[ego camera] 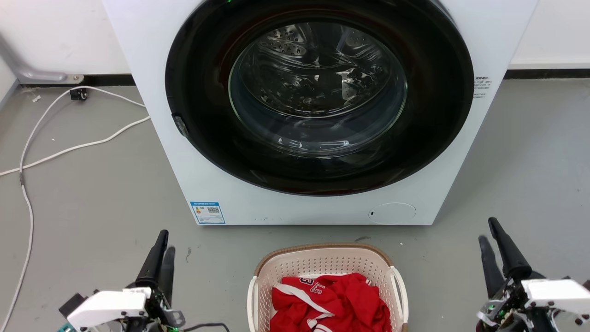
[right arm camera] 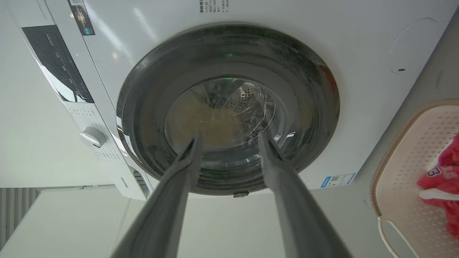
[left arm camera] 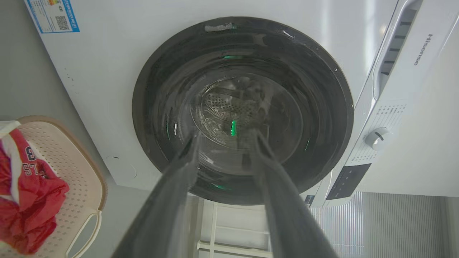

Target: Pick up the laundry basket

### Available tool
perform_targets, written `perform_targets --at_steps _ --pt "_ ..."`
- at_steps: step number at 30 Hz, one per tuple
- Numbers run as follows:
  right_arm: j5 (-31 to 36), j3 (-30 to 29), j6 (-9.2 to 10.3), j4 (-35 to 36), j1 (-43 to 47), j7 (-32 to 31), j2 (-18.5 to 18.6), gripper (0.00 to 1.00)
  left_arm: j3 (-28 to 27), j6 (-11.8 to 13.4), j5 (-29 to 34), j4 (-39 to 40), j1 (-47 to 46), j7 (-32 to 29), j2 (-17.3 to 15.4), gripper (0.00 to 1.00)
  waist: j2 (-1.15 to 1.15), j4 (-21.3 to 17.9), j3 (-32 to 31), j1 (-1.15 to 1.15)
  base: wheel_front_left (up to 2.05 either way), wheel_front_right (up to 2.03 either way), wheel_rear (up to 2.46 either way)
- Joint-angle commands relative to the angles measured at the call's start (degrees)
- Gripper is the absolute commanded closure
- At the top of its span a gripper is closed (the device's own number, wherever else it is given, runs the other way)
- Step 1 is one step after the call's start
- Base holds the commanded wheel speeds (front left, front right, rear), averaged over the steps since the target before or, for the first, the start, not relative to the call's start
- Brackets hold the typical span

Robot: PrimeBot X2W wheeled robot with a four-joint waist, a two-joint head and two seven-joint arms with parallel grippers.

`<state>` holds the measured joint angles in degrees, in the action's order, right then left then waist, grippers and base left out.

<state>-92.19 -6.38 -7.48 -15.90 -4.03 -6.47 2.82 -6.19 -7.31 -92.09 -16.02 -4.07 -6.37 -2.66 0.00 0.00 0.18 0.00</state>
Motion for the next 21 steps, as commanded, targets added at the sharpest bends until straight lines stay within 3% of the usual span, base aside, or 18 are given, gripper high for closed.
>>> perform_targets --at_steps 1,11,13,14,21 --pt "-0.1 0.3 0.0 1.0 -0.7 0.4 0.1 0.0 0.4 0.0 0.1 1.0 -0.9 0.4 -0.1 0.0 0.0 0.0 0.0 0.0 0.0 0.0 0.0" --pt "6.3 3.0 0.0 2.9 0.0 4.2 0.3 0.0 4.1 0.0 6.3 4.3 -0.9 4.1 -0.4 0.0 0.0 0.0 0.1 0.0 0.0 0.0 0.0" --pt "9.3 3.1 0.0 3.1 0.0 4.7 0.3 0.0 4.5 -0.1 9.0 4.8 -0.9 4.6 -0.5 0.0 0.0 0.0 0.1 0.0 0.0 0.0 0.0" --pt "14.8 3.2 0.0 3.7 0.1 5.4 0.4 0.0 5.1 -0.1 13.5 5.6 -0.9 5.4 -0.5 0.0 0.0 0.1 0.1 0.0 0.0 0.0 0.0" --pt "26.6 2.8 0.0 4.8 0.6 7.1 0.2 0.0 6.0 -0.1 23.1 7.0 -0.6 7.0 -0.4 0.0 0.0 0.2 0.1 0.0 0.0 0.0 0.0"
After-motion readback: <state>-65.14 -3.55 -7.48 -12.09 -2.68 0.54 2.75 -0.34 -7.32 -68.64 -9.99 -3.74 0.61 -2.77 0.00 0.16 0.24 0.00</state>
